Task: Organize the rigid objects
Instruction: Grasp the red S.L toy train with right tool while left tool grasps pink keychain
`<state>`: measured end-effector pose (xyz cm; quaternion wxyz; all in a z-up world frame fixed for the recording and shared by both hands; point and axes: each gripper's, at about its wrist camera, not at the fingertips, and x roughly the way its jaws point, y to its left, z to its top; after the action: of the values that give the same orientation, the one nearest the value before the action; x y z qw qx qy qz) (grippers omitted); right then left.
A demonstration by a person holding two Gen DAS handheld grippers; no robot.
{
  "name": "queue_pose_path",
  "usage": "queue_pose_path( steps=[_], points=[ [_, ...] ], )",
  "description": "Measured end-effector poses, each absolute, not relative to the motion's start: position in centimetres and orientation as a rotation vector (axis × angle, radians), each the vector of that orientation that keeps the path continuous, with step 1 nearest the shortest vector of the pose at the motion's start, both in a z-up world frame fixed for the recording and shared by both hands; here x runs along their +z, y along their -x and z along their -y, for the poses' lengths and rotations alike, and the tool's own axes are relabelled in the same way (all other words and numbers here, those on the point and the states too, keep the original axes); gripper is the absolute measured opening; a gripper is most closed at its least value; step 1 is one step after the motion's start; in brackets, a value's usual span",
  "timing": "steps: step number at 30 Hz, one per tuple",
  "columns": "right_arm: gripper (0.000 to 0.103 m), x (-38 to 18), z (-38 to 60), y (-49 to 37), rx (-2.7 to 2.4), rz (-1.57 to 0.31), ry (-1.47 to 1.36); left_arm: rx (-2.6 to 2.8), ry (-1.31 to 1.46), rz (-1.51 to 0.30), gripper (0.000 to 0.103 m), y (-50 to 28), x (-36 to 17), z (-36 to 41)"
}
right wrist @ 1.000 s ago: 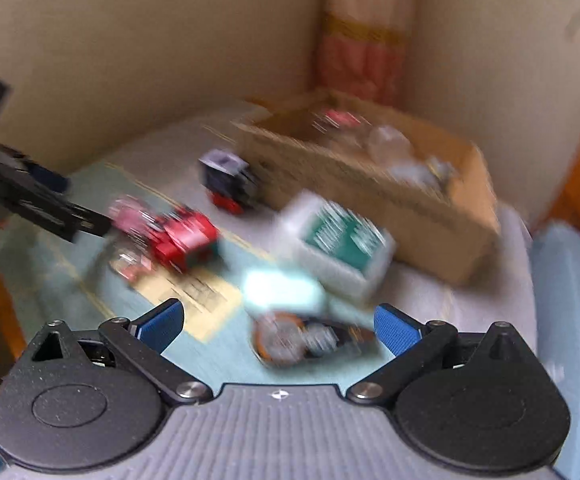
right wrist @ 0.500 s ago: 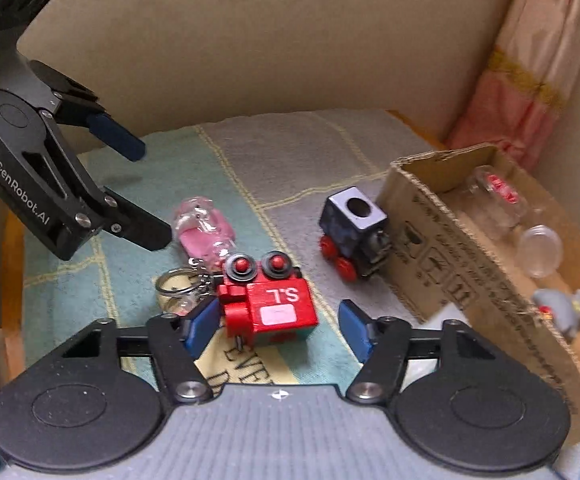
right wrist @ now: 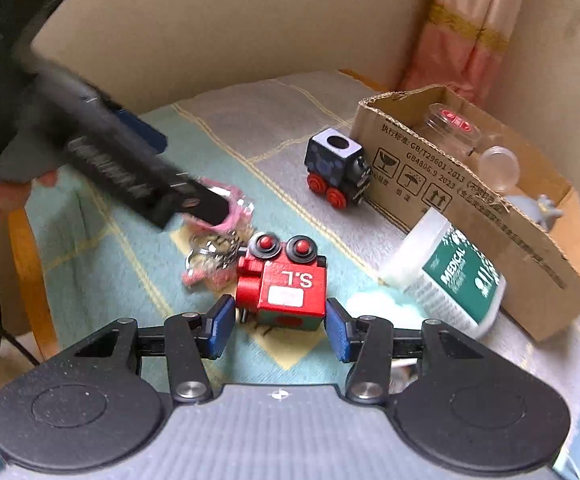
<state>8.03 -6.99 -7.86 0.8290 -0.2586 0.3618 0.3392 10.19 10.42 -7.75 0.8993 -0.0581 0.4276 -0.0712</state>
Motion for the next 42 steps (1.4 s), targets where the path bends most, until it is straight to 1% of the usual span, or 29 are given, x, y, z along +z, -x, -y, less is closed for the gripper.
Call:
queue_pose_path(
  steps=[9, 10, 11, 12, 14, 20, 22, 23, 25, 31, 38, 41, 42],
  points=[
    [0.054, -8.1, 7.2, -8.0, 0.707, -0.773, 0.506, -0.089, 0.143, -0.909, 0.097, -12.1, -7.8, -9.8],
    [0.054, -8.1, 7.2, -8.0, 0.705, -0.769, 0.507, -0.081, 0.147, -0.922, 0.096, -12.2, -8.0, -9.7],
    [0.055, -8.0, 7.2, -8.1, 0.704, -0.764, 0.509, -0.077, 0.149, -0.931, 0.093, -12.2, -8.2, -9.5],
    [0.055, -8.0, 7.2, -8.1, 0.704, -0.758, 0.509, -0.072, 0.151, -0.941, 0.087, -12.1, -8.4, -9.5],
    [0.056, -7.9, 7.1, -8.3, 0.708, -0.752, 0.509, -0.053, 0.146, -0.936, 0.087, -11.6, -8.4, -9.4],
    [0.059, -8.0, 6.8, -8.4, 0.708, -0.745, 0.505, -0.005, 0.148, -0.965, 0.076, -10.9, -8.1, -9.0],
    [0.060, -8.1, 6.7, -8.5, 0.709, -0.747, 0.500, 0.004, 0.138, -0.966, 0.068, -10.9, -8.0, -8.7],
    [0.061, -8.2, 6.6, -8.5, 0.707, -0.747, 0.497, 0.007, 0.137, -0.965, 0.065, -10.9, -8.0, -8.6],
    [0.062, -8.2, 6.5, -8.6, 0.709, -0.745, 0.489, 0.004, 0.137, -0.958, 0.055, -10.9, -7.9, -8.4],
    [0.063, -8.4, 5.9, -8.9, 0.718, -0.754, 0.461, 0.000, 0.138, -0.950, 0.055, -10.9, -7.9, -8.6],
    [0.074, -7.9, 4.8, -9.2, 0.728, -0.736, 0.431, -0.012, 0.126, -0.948, 0.055, -10.9, -7.9, -8.5],
    [0.074, -7.9, 4.6, -9.7, 0.723, -0.748, 0.416, -0.021, 0.123, -0.944, 0.055, -10.8, -7.9, -8.5],
    [0.069, -7.9, 4.6, -9.7, 0.719, -0.748, 0.414, -0.023, 0.121, -0.942, 0.055, -10.8, -7.9, -8.6]
  ],
)
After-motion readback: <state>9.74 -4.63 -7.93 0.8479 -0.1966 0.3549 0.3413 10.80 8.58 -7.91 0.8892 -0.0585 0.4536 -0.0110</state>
